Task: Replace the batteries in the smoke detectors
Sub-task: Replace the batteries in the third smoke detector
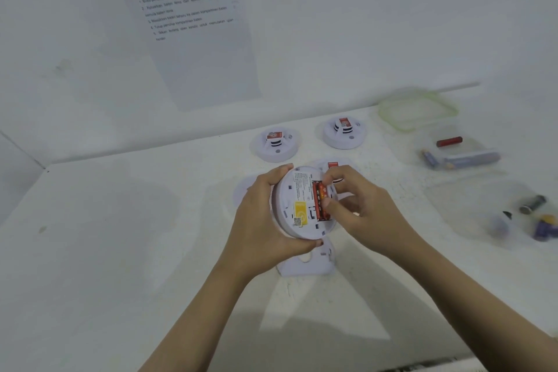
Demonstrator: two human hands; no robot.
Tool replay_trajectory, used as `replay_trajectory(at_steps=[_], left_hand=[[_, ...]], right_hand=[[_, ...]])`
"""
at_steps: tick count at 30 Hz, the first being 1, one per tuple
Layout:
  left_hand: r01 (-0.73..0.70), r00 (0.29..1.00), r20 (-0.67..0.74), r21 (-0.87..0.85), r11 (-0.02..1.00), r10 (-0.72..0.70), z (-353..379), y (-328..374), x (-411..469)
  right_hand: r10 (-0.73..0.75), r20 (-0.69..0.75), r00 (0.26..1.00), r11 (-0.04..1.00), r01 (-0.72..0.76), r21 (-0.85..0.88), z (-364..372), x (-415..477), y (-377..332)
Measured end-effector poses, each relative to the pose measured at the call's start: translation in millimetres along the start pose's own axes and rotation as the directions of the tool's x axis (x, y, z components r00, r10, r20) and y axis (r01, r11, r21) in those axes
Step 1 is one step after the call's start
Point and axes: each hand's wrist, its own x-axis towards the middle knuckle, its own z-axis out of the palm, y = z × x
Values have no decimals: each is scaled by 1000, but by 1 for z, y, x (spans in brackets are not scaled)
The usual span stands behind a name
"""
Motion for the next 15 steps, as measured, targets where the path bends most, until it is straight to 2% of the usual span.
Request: replay_trajectory(at_steps=[15], left_hand=[[-127, 990, 67, 13, 992, 126, 62, 35, 39]], right_hand=[[54, -47, 997, 998, -52, 37, -77, -1, 23]])
